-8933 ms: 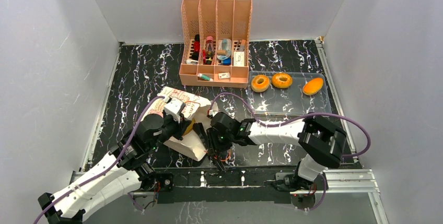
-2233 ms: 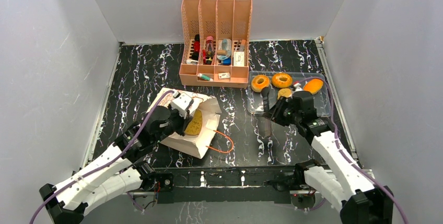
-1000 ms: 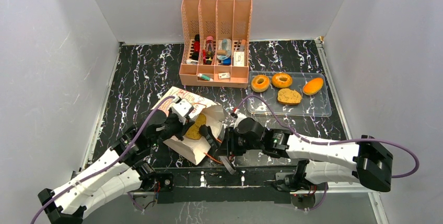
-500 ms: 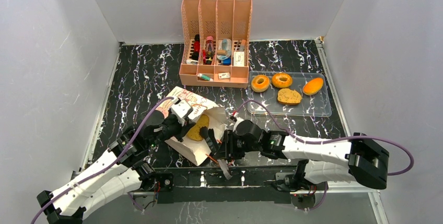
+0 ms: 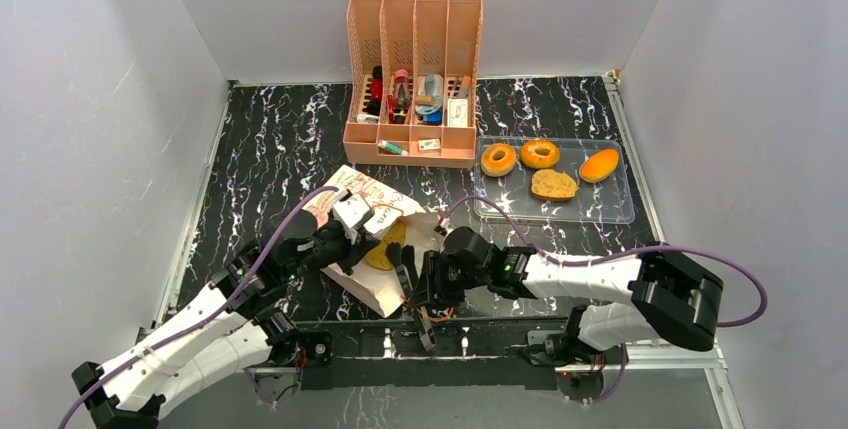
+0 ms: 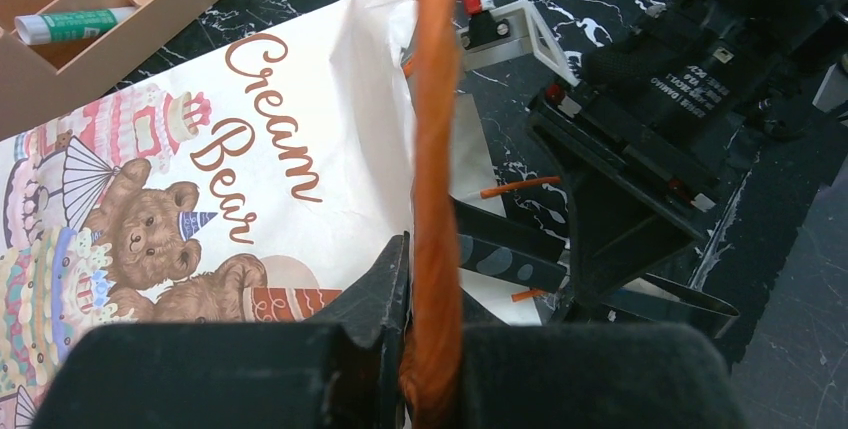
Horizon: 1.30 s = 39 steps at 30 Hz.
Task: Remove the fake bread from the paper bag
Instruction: Take out the fake bread from the paper bag.
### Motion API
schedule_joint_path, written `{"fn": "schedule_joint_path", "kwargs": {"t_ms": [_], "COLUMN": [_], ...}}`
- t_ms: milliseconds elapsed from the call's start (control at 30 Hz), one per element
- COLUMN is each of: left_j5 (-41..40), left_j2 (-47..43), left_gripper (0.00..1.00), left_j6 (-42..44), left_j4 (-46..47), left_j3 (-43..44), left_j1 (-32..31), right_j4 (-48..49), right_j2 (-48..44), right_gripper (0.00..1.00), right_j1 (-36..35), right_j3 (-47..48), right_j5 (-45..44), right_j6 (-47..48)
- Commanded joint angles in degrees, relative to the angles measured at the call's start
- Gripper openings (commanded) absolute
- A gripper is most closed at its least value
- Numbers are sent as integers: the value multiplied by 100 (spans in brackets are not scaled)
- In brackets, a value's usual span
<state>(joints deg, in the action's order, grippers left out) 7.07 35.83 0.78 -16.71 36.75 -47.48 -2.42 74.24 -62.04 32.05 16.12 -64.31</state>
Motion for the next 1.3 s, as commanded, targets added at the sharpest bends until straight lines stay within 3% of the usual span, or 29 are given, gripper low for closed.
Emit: {"fn": "schedule_joint_path", "kwargs": {"t_ms": [0, 367, 533, 633, 800, 1267], "left_j5": [282, 432, 441, 361, 122, -1375], "left_j2": [0, 78, 90, 99, 73, 363], "left_gripper": [0, 0, 0, 0, 0, 0], "left_j6": [-17, 2, 8, 36, 21, -480], "left_j4": [239, 278, 300, 263, 231, 194], "left_j3": [196, 117, 91, 94, 65, 104], "left_j1": [-35, -33, -33, -33, -32, -32], "right_j4": [215, 19, 262, 387, 422, 75], "right_j2": [146, 1152, 1343, 1233, 869, -364], "right_gripper": [37, 35, 23, 12, 2, 0], "right_j1": [182, 375, 436, 515, 654, 742], "right_j3": [339, 956, 879, 742, 566, 292], "right_j5": [204, 686, 799, 798, 717, 480], "right_j6": [223, 660, 642, 565, 437, 275]}}
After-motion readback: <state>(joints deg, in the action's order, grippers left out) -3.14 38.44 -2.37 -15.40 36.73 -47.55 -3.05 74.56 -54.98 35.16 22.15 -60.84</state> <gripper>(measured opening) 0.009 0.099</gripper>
